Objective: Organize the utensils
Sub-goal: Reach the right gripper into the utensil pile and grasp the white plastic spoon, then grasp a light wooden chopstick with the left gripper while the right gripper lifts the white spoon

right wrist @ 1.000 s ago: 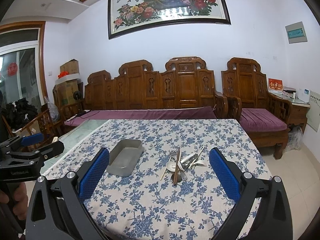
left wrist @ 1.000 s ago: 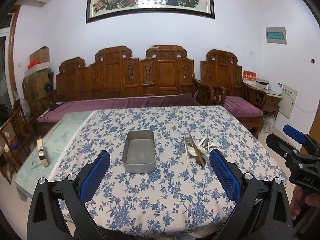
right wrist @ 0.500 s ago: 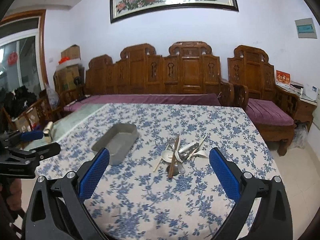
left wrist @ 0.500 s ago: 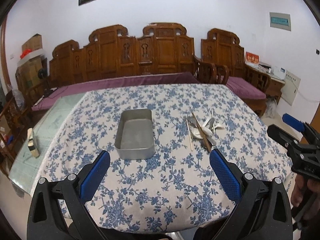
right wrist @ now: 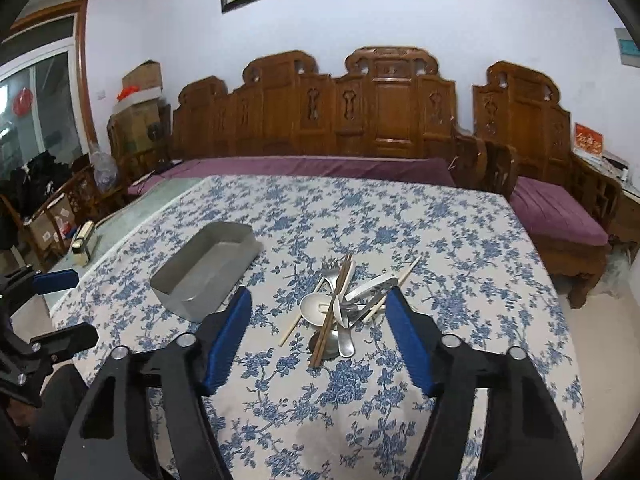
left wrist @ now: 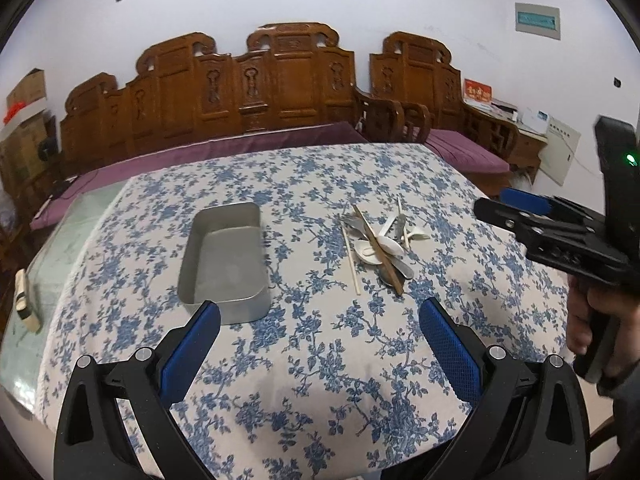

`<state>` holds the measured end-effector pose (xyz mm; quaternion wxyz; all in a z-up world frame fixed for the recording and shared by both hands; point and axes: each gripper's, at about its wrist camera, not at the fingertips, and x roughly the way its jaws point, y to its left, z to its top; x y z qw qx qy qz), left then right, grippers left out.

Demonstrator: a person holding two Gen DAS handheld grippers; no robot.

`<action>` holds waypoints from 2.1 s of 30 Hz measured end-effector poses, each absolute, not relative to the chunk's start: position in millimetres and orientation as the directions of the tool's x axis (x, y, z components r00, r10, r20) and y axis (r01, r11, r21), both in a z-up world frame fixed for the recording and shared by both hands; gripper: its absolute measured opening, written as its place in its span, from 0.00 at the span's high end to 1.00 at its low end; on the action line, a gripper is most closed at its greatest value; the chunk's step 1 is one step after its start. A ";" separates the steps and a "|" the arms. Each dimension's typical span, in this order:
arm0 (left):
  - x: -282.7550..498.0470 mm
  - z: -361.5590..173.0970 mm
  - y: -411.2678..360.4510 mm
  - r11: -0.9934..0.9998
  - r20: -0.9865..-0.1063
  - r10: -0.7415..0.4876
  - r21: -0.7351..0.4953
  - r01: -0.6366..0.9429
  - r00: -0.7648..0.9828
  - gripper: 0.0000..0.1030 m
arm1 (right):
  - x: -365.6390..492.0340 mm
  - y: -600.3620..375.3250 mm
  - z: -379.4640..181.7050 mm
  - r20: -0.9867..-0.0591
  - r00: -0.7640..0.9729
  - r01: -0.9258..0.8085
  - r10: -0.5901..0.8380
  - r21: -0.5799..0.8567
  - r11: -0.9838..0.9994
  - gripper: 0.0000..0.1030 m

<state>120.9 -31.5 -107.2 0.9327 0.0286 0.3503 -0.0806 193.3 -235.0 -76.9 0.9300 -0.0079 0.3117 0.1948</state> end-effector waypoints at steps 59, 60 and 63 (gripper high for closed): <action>252.0 -238.4 -87.1 0.973 -0.847 -0.128 -0.007 0.230 0.516 0.32 | 245.4 -244.6 -203.7 -0.765 0.445 -0.573 0.466 0.156 0.804 0.98; 254.8 -240.0 -88.1 0.973 -0.848 -0.122 -0.001 0.229 0.515 0.32 | 245.2 -243.8 -205.4 -0.773 0.443 -0.576 0.454 0.143 0.805 0.98; 258.8 -242.6 -88.4 0.974 -0.849 -0.121 -0.002 0.226 0.514 0.33 | 248.5 -249.8 -206.1 -0.770 0.456 -0.556 0.446 0.146 0.819 0.98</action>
